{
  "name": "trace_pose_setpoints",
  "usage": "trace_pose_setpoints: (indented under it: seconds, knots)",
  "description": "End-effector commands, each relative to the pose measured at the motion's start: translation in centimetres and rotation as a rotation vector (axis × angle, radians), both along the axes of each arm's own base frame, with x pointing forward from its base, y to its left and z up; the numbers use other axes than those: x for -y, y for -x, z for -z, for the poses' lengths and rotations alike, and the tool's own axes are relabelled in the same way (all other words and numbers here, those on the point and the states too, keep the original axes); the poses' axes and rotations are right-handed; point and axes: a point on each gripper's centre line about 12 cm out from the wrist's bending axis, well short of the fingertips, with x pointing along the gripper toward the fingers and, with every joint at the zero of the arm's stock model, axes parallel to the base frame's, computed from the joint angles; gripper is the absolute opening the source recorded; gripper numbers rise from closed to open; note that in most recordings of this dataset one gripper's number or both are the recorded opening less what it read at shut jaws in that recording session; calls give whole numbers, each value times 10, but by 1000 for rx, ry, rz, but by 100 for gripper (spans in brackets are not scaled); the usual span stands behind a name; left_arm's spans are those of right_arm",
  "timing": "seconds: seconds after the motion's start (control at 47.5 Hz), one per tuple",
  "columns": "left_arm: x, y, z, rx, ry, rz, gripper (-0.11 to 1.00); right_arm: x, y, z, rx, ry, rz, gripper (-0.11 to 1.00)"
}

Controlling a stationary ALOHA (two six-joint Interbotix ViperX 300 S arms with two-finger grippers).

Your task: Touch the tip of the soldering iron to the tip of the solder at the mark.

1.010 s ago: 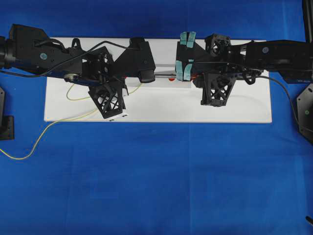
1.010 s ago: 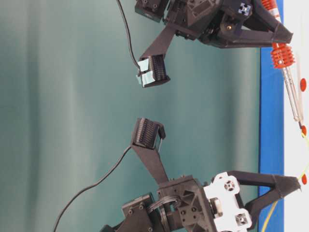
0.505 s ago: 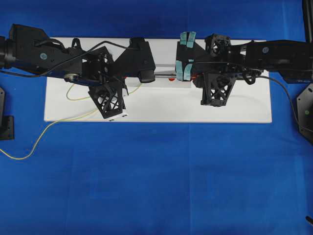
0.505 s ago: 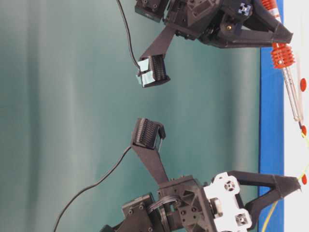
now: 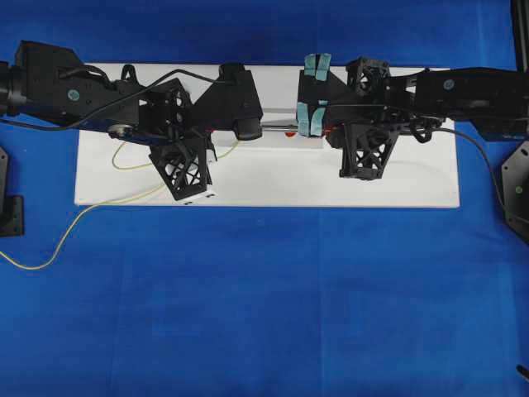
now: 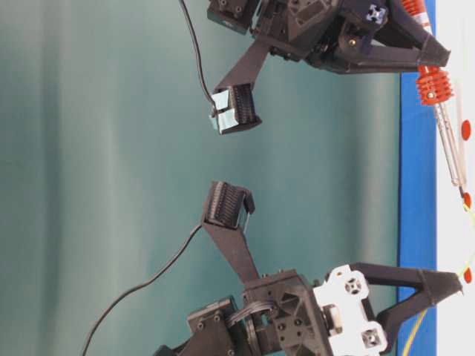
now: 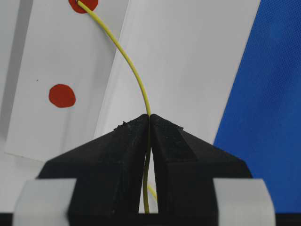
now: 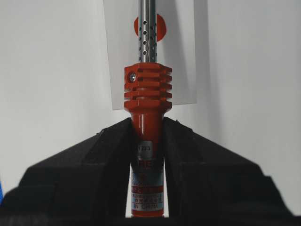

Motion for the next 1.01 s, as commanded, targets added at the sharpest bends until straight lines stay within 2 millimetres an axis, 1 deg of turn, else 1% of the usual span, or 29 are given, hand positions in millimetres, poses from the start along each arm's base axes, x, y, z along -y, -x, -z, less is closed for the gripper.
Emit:
trace_pose_setpoints:
  seconds: [0.0,0.189,0.4,0.463,0.631,0.757,0.884,0.989]
  knots:
    - [1,2,-26,55,-6,3,2,1,-6,-9,33,7,-3,6]
    - [3,23,-52,97,-12,5,2,0,-5,-9,33,7,-3,6]
    - [2,49,-69,151,-16,-8,2,0,-6,-10,34,7,-3,6]
    - [2,55,-71,160,-16,-12,2,0,-5,-9,33,7,-3,6]
    - [3,58,-69,165,-13,-17,2,1,-6,-11,37,11,-6,6]
    - [3,58,-70,168,-16,-12,2,0,-1,-21,64,17,-4,6]
    - [3,58,-70,166,-17,-10,2,-1,11,-35,100,24,-2,6]
    - [3,59,-70,168,-16,-11,2,-3,27,-45,133,30,0,6]
